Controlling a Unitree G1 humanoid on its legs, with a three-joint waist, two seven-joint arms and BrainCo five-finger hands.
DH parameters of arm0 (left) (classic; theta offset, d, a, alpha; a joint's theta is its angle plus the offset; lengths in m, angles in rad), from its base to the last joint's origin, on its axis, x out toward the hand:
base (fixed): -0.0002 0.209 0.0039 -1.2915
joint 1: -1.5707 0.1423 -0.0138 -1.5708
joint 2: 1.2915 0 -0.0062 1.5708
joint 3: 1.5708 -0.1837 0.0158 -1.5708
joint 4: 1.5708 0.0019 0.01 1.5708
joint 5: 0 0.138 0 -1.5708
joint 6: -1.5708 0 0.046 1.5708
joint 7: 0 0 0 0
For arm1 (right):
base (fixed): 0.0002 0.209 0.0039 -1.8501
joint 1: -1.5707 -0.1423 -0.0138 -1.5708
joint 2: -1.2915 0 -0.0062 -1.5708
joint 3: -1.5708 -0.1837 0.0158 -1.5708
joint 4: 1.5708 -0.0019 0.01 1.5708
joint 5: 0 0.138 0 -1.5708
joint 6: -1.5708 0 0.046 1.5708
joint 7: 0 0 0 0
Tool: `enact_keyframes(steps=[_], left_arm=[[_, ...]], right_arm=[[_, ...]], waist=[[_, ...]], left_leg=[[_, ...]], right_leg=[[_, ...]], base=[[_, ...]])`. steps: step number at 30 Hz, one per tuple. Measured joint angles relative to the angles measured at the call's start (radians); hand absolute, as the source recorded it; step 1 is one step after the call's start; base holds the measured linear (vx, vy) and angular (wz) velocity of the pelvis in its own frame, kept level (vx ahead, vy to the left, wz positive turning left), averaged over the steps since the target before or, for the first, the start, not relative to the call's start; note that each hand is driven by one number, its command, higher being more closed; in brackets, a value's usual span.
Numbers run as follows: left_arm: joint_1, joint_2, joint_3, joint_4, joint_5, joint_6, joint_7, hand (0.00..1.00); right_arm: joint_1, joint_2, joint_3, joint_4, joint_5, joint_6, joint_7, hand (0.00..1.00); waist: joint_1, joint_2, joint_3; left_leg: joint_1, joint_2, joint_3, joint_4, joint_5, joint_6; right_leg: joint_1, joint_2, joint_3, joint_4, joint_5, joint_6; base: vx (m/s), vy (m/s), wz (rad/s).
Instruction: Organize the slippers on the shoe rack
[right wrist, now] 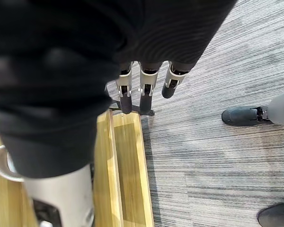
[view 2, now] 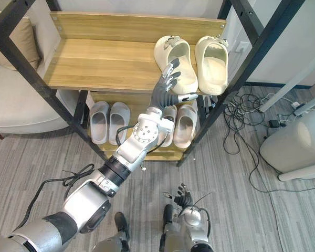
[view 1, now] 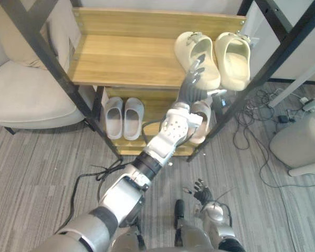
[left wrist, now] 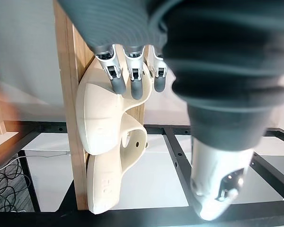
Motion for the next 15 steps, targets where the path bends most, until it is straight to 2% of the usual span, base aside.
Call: enact_keyframes(steps=[4,7,15], left_arm=[[0.001,0.018,0.045,0.009,-0.011,0.025,-0.001,0.0],[0.002,0.032,0.063,0.001,-0.024,0.028,0.001,0.0],[0.033,0.074,0.097,-0.171,-0.04,0.016,0.006,0.0]], right_arm=[[0.002,0.001,0.0,0.0,0.0,0.0,-0.002,0.0],[0.005,0.001,0.0,0.0,0.0,0.0,-0.004,0.0],[0.014,0.002,0.0,0.0,-0.002,0.0,-0.004,0.0]], waist=[[-0.002,0.002,-0.011],[-0.003,0.002,-0.011],[-0.004,0.002,-0.011]], left_leg=[[0.0,0.0,0.0,0.0,-0.002,0.0],[0.0,0.0,-0.002,0.0,-0.003,0.0],[-0.004,0.002,-0.005,0.0,-0.006,-0.001]], right_leg=[[-0.002,0.0,0.002,0.0,-0.001,-0.001],[-0.002,0.0,0.001,0.0,-0.001,-0.002],[0.0,0.0,-0.009,0.0,0.002,-0.007]], base=[[0.0,0.065,-0.02],[0.0,0.047,0.0],[0.0,0.004,0.02]])
